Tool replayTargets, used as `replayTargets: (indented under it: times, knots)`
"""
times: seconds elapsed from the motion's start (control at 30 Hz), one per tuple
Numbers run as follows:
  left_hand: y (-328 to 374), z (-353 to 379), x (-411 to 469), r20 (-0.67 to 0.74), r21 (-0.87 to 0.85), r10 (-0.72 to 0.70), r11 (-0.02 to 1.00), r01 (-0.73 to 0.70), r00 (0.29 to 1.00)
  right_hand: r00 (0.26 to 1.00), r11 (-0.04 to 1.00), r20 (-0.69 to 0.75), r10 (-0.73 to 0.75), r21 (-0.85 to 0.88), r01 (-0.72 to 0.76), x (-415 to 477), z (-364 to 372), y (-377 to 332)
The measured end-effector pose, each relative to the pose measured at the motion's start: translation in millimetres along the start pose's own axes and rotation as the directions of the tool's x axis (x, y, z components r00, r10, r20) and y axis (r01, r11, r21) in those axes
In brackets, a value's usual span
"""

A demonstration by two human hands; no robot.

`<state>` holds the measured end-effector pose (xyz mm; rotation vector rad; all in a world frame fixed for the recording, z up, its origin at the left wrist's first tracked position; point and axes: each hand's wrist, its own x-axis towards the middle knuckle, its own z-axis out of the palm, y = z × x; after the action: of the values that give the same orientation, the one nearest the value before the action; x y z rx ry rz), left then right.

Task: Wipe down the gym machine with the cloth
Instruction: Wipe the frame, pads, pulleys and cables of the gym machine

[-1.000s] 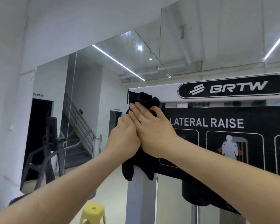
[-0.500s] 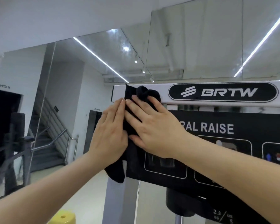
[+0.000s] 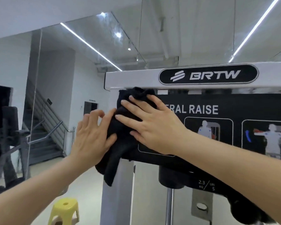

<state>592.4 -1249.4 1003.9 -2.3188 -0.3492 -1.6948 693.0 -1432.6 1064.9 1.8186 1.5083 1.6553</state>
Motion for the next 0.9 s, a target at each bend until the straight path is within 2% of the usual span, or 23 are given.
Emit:
replayTargets:
  times: [0.1,0.2,0.27,0.37,0.43,0.6,0.67,0.7,0.73,0.77,0.8,0.83,0.9]
  knots:
    - [20,-1,-1,-0.009,-0.198,0.108,0.974,-0.108,0.994,0.999,0.999,-0.021,0.029,0.037,-0.029,-42,-2,5]
    - [49,3,-6,-0.065,-0.222,0.346,0.910,-0.351,0.936,0.976,0.988,-0.176,0.128,0.109,-0.110,-75,-4,15]
    - [57,6,-8,-0.065,-0.214,0.387,0.895,-0.392,0.920,0.967,0.973,-0.178,0.182,0.174,-0.151,-60,-7,9]
    - [42,8,-10,-0.022,-0.222,0.254,0.942,-0.252,0.967,0.992,0.988,-0.013,0.127,0.090,-0.125,-8,-4,-11]
    - [25,8,-13,0.012,-0.249,0.185,0.952,-0.176,0.983,0.996,0.997,0.035,0.076,0.015,-0.077,15,6,-23]
    - [6,-6,-13,0.120,-0.370,0.350,0.884,-0.285,0.929,0.998,0.997,0.048,-0.034,-0.067,0.038,14,15,-32]
    - [5,-11,-6,0.225,-0.474,0.317,0.862,-0.181,0.921,0.997,0.996,0.077,-0.015,-0.087,0.022,13,15,-35]
    - [1,-14,2,0.319,-0.549,0.249,0.835,-0.036,0.915,0.997,0.996,0.082,0.016,-0.089,-0.009,14,15,-40]
    - [-4,-19,11,0.447,-0.619,0.196,0.772,0.144,0.873,0.996,0.996,0.070,0.048,-0.080,-0.042,13,17,-47]
    - [-10,-24,17,0.589,-0.633,0.166,0.703,0.324,0.791,0.996,0.996,0.048,0.070,-0.058,-0.067,9,20,-58]
    - [-16,-27,19,0.719,-0.583,0.175,0.680,0.446,0.673,0.997,0.997,0.030,0.071,-0.026,-0.070,3,25,-72]
    - [-21,-26,16,0.822,-0.490,0.193,0.720,0.492,0.536,0.998,0.999,0.030,0.052,0.008,-0.052,-6,31,-89]
    - [-25,-13,-2,0.942,-0.313,0.217,0.844,0.435,0.257,0.998,0.998,0.069,-0.014,0.058,0.010,-29,45,-127]
